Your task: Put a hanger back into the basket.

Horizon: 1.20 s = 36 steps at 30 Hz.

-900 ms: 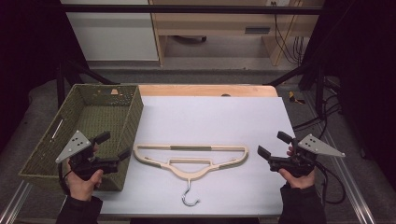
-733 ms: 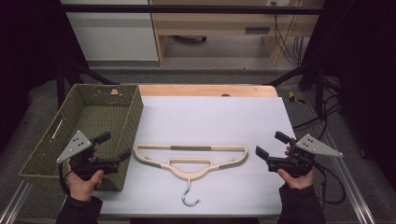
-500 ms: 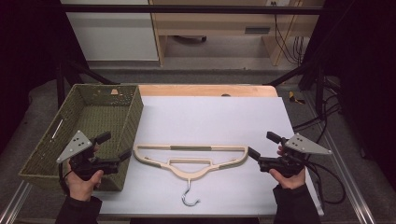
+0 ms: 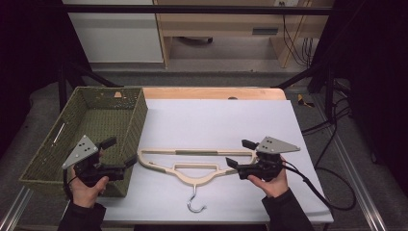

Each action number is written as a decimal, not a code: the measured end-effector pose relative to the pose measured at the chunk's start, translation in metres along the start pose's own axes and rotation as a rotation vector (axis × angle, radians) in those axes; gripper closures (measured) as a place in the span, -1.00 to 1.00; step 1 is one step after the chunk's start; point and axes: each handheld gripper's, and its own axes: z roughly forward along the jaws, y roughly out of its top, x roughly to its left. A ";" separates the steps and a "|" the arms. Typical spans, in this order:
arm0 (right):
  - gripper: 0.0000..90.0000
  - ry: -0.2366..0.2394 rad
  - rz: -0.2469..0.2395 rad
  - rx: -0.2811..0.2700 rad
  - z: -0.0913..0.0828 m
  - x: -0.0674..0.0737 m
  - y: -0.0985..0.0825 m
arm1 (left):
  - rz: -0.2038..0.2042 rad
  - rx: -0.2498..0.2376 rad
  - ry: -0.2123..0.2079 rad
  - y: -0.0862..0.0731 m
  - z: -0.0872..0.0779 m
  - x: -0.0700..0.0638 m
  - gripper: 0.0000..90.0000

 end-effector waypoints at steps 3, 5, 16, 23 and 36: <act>-0.60 0.027 -0.014 0.018 0.013 0.008 0.006 | 0.004 0.007 0.003 -0.001 0.000 -0.001 -0.92; -0.56 0.056 -0.027 0.038 0.027 0.016 0.012 | 0.009 0.009 0.004 -0.001 0.000 -0.001 -0.92; -0.39 0.128 -0.067 0.163 0.083 0.039 0.007 | 0.006 0.003 0.008 -0.001 -0.003 0.001 -0.92; -0.23 0.178 -0.087 0.266 0.111 0.048 -0.015 | 0.006 0.000 0.002 0.000 -0.002 0.001 -0.92; 0.09 0.222 -0.094 0.368 0.136 0.054 -0.042 | 0.009 0.006 -0.010 -0.001 0.002 -0.002 -0.92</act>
